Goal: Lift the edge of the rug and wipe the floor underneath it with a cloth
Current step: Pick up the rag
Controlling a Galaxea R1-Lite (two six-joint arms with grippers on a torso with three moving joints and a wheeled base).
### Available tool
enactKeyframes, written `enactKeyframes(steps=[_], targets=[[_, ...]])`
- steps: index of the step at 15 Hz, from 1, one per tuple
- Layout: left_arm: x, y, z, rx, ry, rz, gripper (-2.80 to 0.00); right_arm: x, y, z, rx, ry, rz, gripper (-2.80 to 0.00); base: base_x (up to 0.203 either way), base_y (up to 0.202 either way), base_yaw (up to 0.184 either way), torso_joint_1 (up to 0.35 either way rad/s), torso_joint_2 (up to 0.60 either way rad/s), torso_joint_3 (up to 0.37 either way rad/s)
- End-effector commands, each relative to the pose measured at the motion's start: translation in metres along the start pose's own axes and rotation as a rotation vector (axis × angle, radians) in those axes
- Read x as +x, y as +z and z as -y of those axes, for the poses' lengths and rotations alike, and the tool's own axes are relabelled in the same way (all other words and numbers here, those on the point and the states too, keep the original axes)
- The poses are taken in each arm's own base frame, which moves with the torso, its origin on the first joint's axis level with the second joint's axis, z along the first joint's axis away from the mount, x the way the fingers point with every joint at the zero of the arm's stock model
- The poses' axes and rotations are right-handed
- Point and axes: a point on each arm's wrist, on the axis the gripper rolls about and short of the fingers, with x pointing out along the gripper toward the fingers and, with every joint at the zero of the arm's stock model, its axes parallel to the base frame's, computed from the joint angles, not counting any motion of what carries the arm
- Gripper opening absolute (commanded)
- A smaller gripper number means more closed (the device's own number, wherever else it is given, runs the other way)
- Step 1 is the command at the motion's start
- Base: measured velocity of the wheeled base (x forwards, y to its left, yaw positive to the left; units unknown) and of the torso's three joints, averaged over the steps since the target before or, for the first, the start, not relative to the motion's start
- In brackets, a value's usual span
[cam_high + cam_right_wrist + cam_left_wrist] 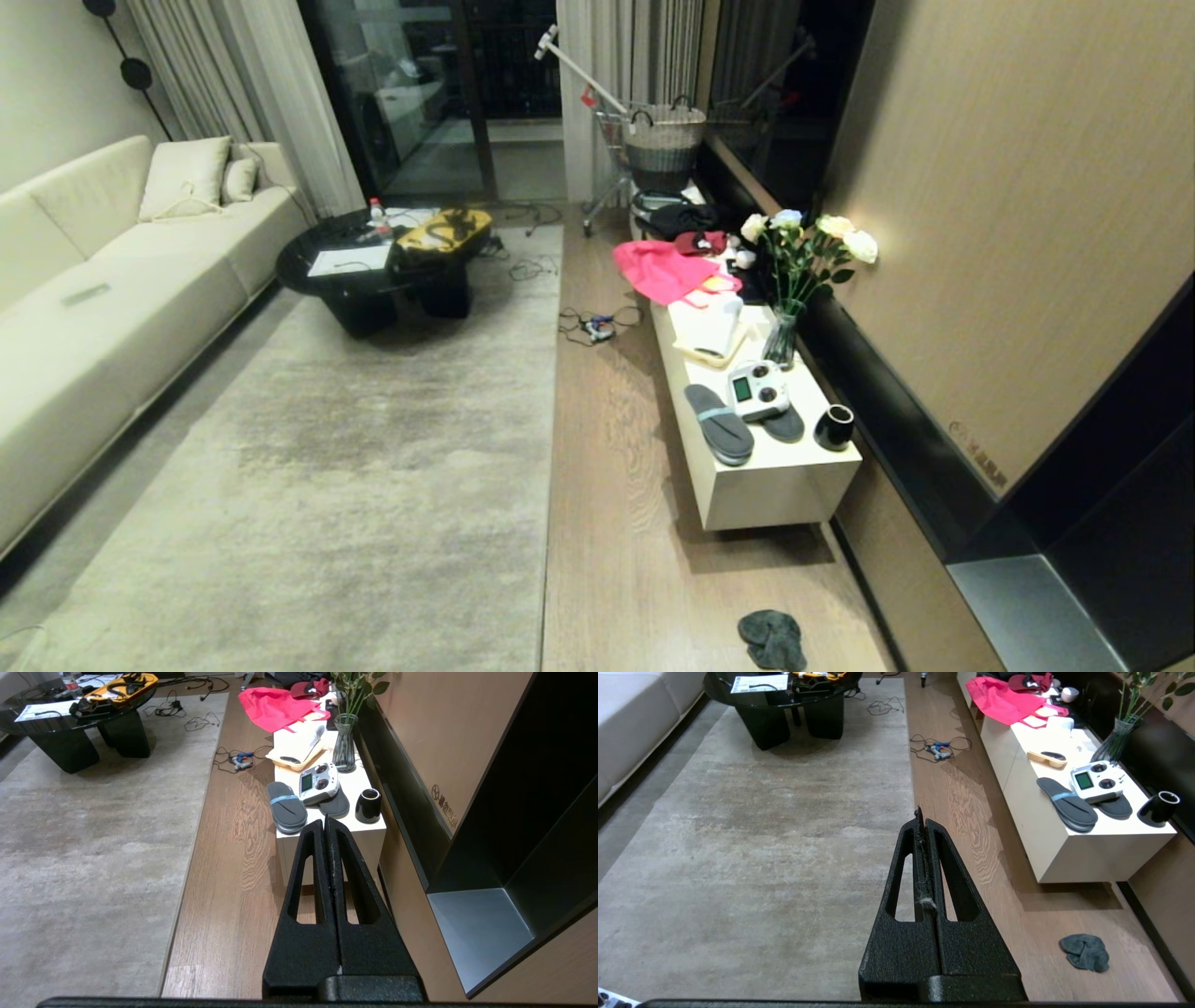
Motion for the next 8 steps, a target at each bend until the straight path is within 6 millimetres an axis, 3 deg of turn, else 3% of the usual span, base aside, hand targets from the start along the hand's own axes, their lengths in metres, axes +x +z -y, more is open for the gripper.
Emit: enactKeyframes(steps=[1,8], targets=[[0.0,0.0,0.0,0.0,0.0,-0.001,-2.8,0.0001,0.0001,0.0,0.0,0.0,0.0,-2.8,0.0,0.0,0.0,0.0,0.0,0.0],[0.0,0.0,0.0,0.0,0.0,-0.001,-2.8,0.0001,0.0001,0.0,0.0,0.0,0.0,-2.8,0.0,0.0,0.0,0.0,0.0,0.0]])
